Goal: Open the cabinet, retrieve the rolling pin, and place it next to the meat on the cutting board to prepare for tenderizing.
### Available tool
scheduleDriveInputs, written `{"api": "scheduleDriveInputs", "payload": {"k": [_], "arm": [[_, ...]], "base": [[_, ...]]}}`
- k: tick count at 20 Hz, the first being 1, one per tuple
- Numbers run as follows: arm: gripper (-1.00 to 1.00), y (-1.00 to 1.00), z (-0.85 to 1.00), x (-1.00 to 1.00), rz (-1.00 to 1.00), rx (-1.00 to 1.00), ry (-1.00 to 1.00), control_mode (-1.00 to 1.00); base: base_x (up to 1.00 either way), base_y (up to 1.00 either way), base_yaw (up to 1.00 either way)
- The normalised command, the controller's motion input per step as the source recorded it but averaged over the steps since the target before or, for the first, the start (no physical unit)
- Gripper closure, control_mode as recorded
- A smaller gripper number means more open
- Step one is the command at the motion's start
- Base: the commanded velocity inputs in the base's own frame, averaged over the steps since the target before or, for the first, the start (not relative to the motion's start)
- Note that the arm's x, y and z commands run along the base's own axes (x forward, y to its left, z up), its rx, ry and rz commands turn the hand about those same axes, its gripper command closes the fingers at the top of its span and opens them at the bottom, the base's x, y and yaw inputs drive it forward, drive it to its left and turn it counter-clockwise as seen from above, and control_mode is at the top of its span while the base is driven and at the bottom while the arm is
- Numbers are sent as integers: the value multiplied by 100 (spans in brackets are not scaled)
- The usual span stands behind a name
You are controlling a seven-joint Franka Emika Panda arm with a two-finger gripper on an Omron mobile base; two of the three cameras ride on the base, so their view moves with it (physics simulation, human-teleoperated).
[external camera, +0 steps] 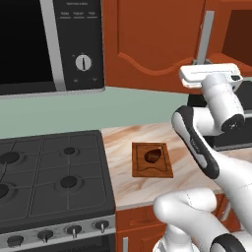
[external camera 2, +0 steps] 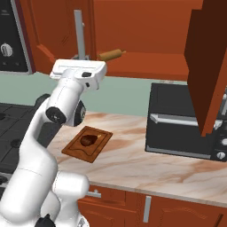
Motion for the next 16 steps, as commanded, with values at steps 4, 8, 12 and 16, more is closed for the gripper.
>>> {"api": "scheduleDriveInputs", "payload": {"k": [4,8,12,16], "arm": [[100,0,0,-89,0,0,-3,-100],[100,8,0,-79,0,0,-2,-100],[-100,12,-10,-52,0,-5,0,-100],[-100,-17,0,-25,5,5,-1,-100]], "base": [[0,0,0],[0,0,0],[0,0,0],[0,0,0]]}}
